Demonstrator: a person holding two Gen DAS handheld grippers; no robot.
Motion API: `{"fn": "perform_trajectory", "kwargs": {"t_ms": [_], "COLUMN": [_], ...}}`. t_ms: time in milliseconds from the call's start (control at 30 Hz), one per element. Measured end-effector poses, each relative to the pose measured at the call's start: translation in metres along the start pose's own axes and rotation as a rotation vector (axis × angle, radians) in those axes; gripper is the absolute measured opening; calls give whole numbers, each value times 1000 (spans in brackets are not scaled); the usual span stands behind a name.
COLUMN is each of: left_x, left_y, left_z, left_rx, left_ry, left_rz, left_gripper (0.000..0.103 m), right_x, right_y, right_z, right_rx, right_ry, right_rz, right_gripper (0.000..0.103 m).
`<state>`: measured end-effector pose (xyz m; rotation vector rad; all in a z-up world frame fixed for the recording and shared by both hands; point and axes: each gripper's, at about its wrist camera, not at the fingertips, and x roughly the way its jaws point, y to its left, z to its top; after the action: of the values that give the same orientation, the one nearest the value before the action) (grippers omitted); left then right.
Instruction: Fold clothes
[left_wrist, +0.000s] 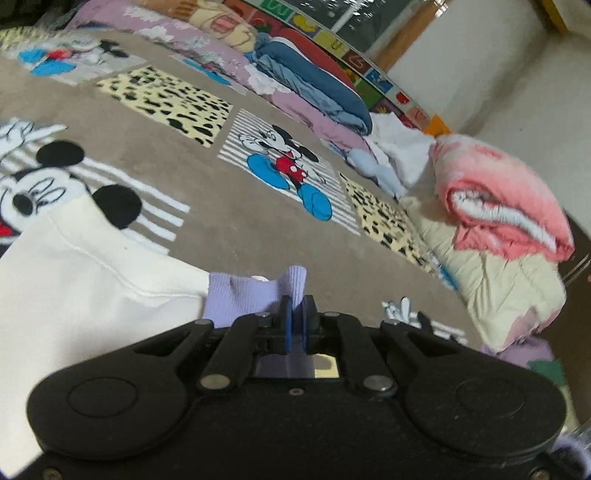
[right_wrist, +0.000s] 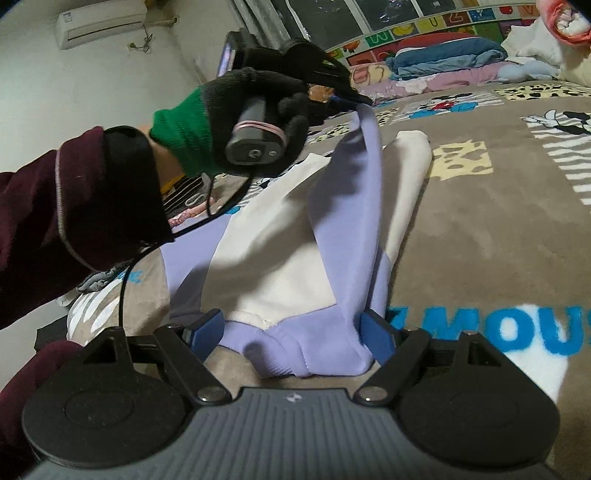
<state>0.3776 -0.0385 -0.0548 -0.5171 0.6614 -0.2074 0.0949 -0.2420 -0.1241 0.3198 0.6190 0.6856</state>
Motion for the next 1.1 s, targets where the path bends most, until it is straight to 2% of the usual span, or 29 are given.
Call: {"fn": "perform_trajectory", "kwargs": {"t_ms": [167, 367, 567, 633, 667, 800, 933, 1000, 1100], "left_x": [15, 37, 55, 62, 63, 50, 32, 21, 10], "left_y": [-16, -33, -44, -48, -50, -51, -38, -26, -15], "left_z": [-8, -21, -30, -30, -28, -20, -17, -15, -22], "left_rx": [110, 302, 418, 445, 455, 455, 486, 487, 555], "left_ry": [20, 48, 87, 104, 103, 59, 39, 35, 44], "left_rz": [43, 132, 165, 162, 156, 107, 145, 156, 155], "left_gripper": [2, 2, 3, 13, 24, 27, 27, 27, 27], "right_x": [1, 2, 3, 3, 3, 4, 1, -5, -20], "right_y": [-2, -4, -3, -2, -2, -1, -3, -1, 1], "right_z": [0, 0, 0, 1, 0, 1, 3, 7, 8], "right_rx": [10, 21, 19, 13, 11, 7, 20, 12, -5], "right_ry": [-1, -2, 0, 2, 3, 7, 2, -2, -35], "right_rz": [6, 13, 15, 13, 13, 13, 4, -46, -137], "right_gripper": [81, 82, 83, 83, 84, 85, 85, 85, 85]}}
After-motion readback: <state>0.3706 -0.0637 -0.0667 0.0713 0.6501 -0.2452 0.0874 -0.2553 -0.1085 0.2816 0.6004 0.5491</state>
